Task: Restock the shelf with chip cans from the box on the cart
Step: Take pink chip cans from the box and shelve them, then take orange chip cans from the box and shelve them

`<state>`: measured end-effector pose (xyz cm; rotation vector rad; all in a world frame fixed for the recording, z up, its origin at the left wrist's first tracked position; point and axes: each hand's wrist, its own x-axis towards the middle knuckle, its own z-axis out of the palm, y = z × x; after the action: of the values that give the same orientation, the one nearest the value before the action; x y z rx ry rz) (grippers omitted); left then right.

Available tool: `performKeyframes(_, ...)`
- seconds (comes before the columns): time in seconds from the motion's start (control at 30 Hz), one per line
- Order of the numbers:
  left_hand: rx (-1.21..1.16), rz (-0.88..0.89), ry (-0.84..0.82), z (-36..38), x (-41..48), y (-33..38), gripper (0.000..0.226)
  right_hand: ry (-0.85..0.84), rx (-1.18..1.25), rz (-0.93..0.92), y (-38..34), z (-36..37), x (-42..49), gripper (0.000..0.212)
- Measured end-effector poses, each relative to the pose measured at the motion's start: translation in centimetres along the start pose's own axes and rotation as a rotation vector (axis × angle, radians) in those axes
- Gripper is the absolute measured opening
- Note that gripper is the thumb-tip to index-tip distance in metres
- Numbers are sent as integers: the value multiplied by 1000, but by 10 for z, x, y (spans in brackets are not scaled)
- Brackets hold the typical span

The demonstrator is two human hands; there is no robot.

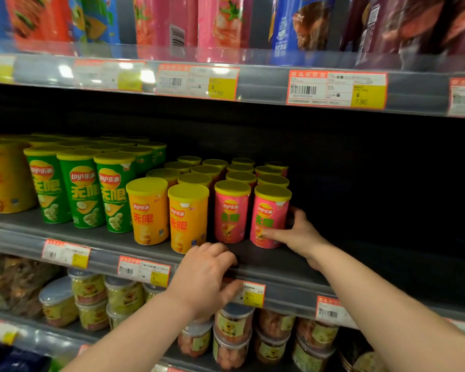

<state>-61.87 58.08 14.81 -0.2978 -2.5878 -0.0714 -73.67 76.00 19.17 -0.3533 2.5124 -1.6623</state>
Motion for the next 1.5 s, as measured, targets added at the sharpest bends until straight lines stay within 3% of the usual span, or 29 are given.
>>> performKeyframes(0.1,44,-60,12,0,-5,6,42,42,-82,11,0,-8,-9,88)
performKeyframes(0.23,51,-160,43,-4,-16,13,43,73,-254,-37,1,-12,-26,58)
performKeyframes(0.4,18,-237,77,-9,-38,12,44,-3,-505,-398,-4,-1,-55,32)
performKeyframes(0.57,87,-372,-108,-17,-62,10,49,-162,-673,-736,-14,31,-83,27)
performKeyframes(0.7,181,-468,-287,-17,-89,6,55,-313,-757,-854,-13,64,-97,30)
performKeyframes(0.97,188,-554,-426,-29,-155,-23,48,-552,-998,-835,-8,135,-117,35)
performKeyframes(1.27,176,-726,-525,-73,-284,-81,47,-718,-1057,-824,-24,265,-173,43)
performKeyframes(1.5,179,-898,-602,-113,-395,-123,46,-867,-1089,-861,-43,376,-235,37)
